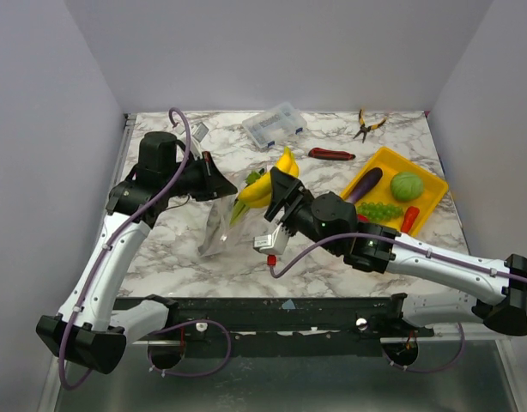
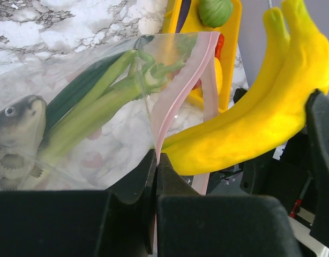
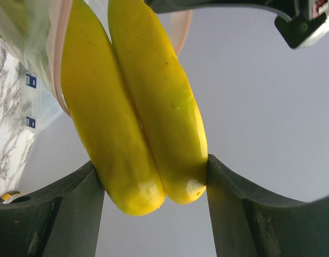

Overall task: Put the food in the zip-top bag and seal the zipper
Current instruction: Place the fake fruit in the zipper food storage bag.

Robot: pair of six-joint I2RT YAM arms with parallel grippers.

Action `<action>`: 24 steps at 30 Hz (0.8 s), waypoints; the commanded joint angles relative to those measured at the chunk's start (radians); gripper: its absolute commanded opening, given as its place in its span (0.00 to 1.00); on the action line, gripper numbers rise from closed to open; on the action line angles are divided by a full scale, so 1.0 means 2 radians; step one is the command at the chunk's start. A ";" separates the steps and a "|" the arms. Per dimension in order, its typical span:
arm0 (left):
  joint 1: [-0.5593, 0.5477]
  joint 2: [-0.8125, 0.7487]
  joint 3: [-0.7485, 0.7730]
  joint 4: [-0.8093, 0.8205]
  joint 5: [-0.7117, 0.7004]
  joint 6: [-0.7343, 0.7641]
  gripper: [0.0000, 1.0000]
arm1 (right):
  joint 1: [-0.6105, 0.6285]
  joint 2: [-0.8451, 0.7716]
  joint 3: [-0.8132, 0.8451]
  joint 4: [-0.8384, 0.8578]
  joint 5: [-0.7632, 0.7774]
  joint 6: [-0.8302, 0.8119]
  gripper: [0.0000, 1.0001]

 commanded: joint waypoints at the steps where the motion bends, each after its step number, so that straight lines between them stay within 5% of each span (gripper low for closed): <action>1: -0.011 -0.005 0.030 -0.021 -0.019 0.010 0.00 | 0.011 -0.008 -0.011 -0.034 -0.029 -0.025 0.27; 6: -0.028 0.000 0.039 -0.015 -0.012 -0.002 0.00 | 0.025 0.012 0.000 -0.030 -0.035 -0.024 0.40; 11: -0.043 0.000 0.042 -0.013 -0.021 -0.005 0.00 | 0.035 0.037 0.012 -0.002 -0.045 0.038 0.76; 16: -0.043 -0.009 0.027 -0.007 -0.034 -0.007 0.00 | 0.035 0.059 0.044 -0.003 -0.019 0.151 0.99; 24: -0.042 -0.008 0.026 -0.005 -0.043 -0.004 0.00 | 0.035 0.038 0.040 -0.012 -0.024 0.207 1.00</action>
